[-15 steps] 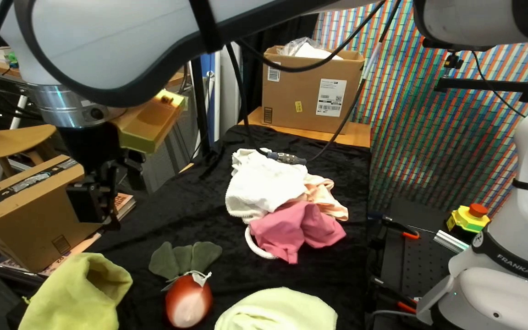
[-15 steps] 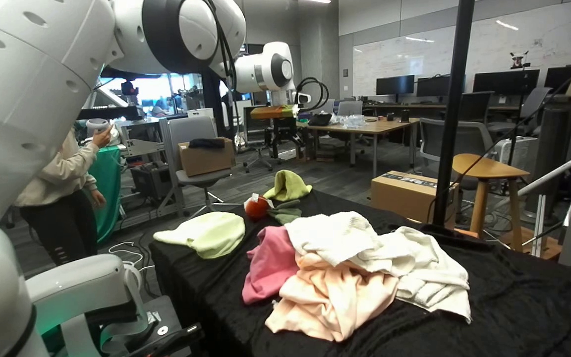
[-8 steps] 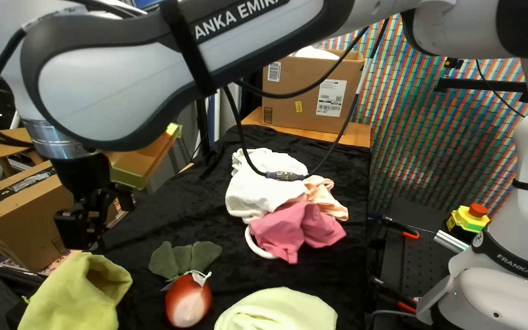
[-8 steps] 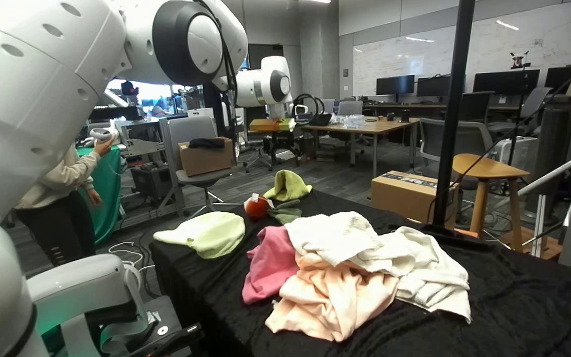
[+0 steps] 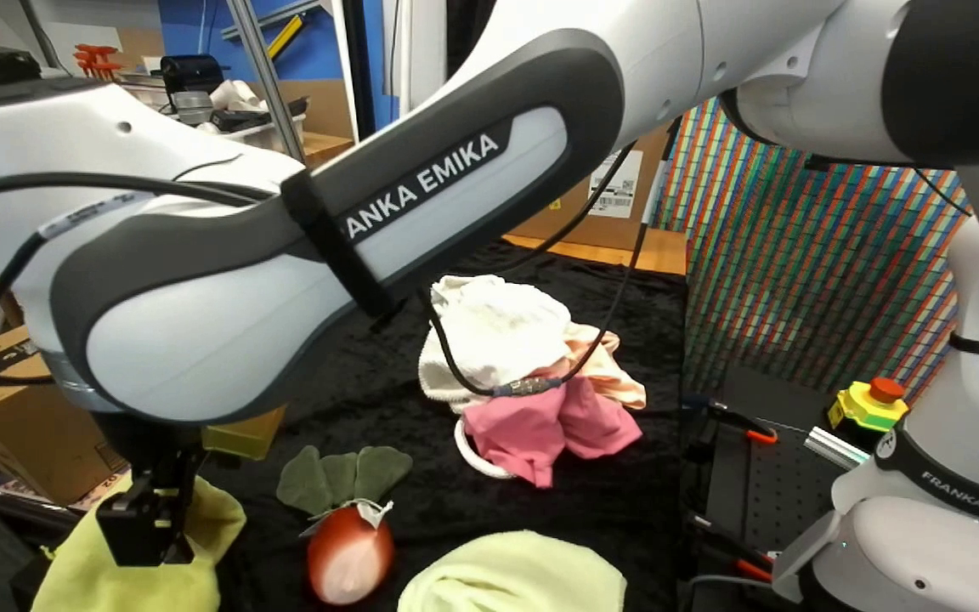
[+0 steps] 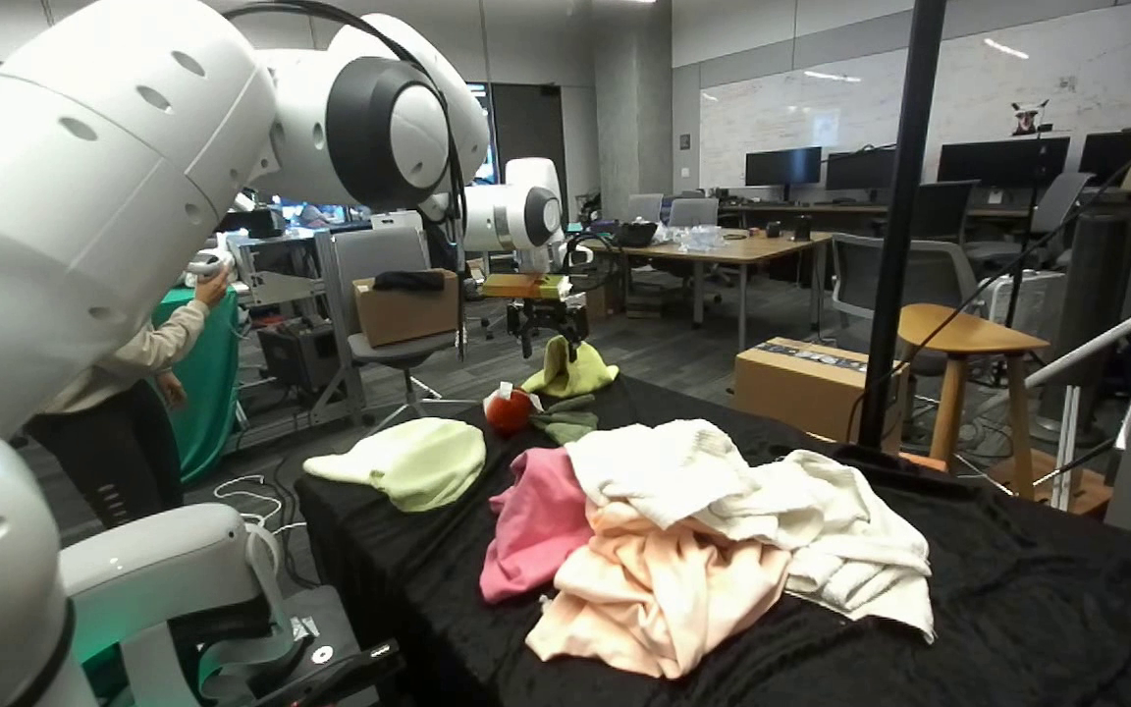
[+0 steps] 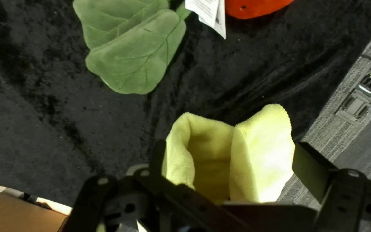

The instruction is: Place the t-shirts, towels and radish in a pile on the table

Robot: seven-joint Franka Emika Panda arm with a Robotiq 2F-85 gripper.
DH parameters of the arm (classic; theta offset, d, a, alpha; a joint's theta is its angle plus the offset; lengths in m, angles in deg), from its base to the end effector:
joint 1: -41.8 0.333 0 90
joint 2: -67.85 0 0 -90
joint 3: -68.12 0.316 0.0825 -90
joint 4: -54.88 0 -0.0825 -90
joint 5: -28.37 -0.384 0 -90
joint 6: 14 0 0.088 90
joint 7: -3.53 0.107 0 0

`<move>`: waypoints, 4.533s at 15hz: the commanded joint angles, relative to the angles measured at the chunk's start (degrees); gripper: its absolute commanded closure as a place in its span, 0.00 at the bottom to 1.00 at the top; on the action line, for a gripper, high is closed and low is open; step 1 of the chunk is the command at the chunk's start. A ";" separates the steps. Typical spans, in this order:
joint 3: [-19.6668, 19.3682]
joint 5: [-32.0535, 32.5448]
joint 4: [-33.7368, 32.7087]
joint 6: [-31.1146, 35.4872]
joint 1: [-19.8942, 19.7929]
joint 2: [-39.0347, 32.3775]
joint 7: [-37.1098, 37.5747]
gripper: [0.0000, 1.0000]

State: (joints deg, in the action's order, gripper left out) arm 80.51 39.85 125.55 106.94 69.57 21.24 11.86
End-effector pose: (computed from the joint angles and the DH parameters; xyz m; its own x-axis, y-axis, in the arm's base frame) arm 0.6149 0.4483 0.2951 0.8336 0.5459 0.0840 0.5470 -0.8371 0.0109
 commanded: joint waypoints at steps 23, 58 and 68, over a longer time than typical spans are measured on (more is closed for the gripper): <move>-4.22 0.01 -8.56 10.16 1.59 -7.33 0.06 0.00; -5.01 -0.51 7.57 -0.52 -9.80 19.39 0.16 0.95; -6.17 -6.97 27.63 -18.95 -18.23 37.07 -0.90 0.95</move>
State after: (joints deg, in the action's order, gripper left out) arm 74.69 35.36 145.86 90.43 52.92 52.16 11.40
